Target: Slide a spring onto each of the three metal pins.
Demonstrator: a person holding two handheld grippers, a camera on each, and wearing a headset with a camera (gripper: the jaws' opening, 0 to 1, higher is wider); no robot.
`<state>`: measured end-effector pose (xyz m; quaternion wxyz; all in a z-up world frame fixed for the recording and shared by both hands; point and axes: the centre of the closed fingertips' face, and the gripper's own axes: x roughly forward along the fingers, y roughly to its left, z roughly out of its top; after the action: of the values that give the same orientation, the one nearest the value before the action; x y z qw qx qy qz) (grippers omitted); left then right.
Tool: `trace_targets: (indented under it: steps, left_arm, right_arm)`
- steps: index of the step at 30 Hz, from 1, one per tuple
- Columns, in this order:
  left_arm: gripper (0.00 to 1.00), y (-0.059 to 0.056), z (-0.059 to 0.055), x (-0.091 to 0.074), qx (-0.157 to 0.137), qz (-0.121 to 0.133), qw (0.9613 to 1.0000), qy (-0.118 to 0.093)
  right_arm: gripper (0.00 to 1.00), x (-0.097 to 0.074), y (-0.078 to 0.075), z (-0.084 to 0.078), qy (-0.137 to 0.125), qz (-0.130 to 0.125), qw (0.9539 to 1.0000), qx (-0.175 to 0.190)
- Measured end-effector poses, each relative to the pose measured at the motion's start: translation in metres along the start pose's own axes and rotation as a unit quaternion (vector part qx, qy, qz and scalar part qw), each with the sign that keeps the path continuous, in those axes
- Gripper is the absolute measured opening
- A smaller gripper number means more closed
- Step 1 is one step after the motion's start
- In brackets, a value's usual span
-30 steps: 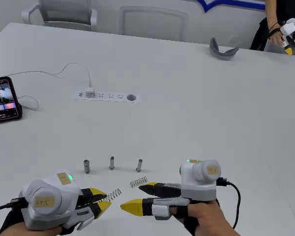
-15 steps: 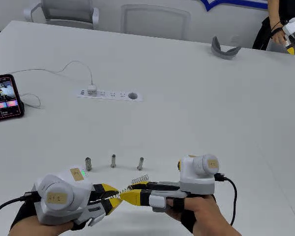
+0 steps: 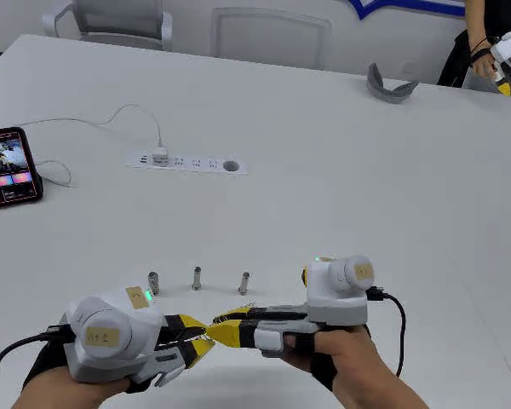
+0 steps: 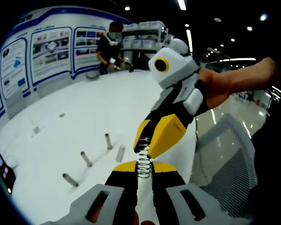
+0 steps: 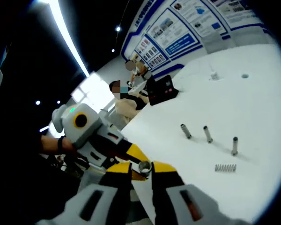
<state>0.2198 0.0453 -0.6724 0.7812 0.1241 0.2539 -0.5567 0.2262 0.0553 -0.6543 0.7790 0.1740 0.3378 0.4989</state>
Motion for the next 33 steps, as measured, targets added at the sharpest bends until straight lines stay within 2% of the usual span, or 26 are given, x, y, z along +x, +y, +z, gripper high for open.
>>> trace_targets:
  steps: [3, 9, 15, 17, 20, 21, 23, 24, 29, 32, 33]
  left_arm:
    - [0.1, -0.002, 0.003, 0.001, 0.003, -0.006, 1.0, -0.003]
    - [0.1, -0.004, 0.007, 0.003, 0.007, -0.02, 0.9997, -0.009]
    - [0.1, -0.01, 0.014, 0.003, 0.012, -0.045, 0.9987, -0.02]
    - [0.1, -0.011, 0.016, 0.003, 0.011, -0.052, 0.9983, -0.025]
    - [0.1, -0.013, 0.018, 0.003, 0.016, -0.059, 0.9978, -0.027]
    - [0.1, -0.015, 0.018, 0.003, 0.02, -0.062, 0.9976, -0.025]
    - [0.1, -0.018, 0.016, 0.004, 0.033, -0.069, 0.9969, -0.019]
    - [0.1, -0.019, 0.015, 0.003, 0.036, -0.071, 0.9967, -0.016]
    - [0.1, -0.02, 0.01, 0.003, 0.04, -0.073, 0.9965, -0.009]
    - [0.11, -0.019, 0.005, 0.003, 0.019, -0.077, 0.9968, -0.008]
    - [0.12, -0.017, 0.003, 0.003, 0.019, -0.07, 0.9973, -0.008]
  right_arm:
    - [0.15, -0.001, 0.0, 0.001, 0.022, -0.001, 0.9994, -0.028]
    - [0.13, -0.005, 0.002, 0.0, 0.077, 0.001, 0.9932, -0.088]
    - [0.13, -0.009, 0.007, -0.001, 0.135, 0.02, 0.9793, -0.15]
    - [0.13, -0.01, 0.009, -0.001, 0.159, 0.025, 0.9709, -0.178]
    - [0.13, -0.011, 0.01, -0.005, 0.202, 0.031, 0.9531, -0.224]
    - [0.13, -0.012, 0.011, -0.008, 0.217, 0.033, 0.9456, -0.24]
    - [0.13, -0.01, 0.013, -0.01, 0.227, 0.041, 0.937, -0.262]
    - [0.13, -0.01, 0.014, -0.011, 0.231, 0.043, 0.9351, -0.265]
    - [0.12, -0.006, 0.014, -0.016, 0.234, 0.044, 0.9322, -0.272]
    - [0.12, -0.004, 0.013, -0.018, 0.235, 0.043, 0.9309, -0.276]
    - [0.12, -0.004, 0.014, -0.019, 0.234, 0.044, 0.9312, -0.276]
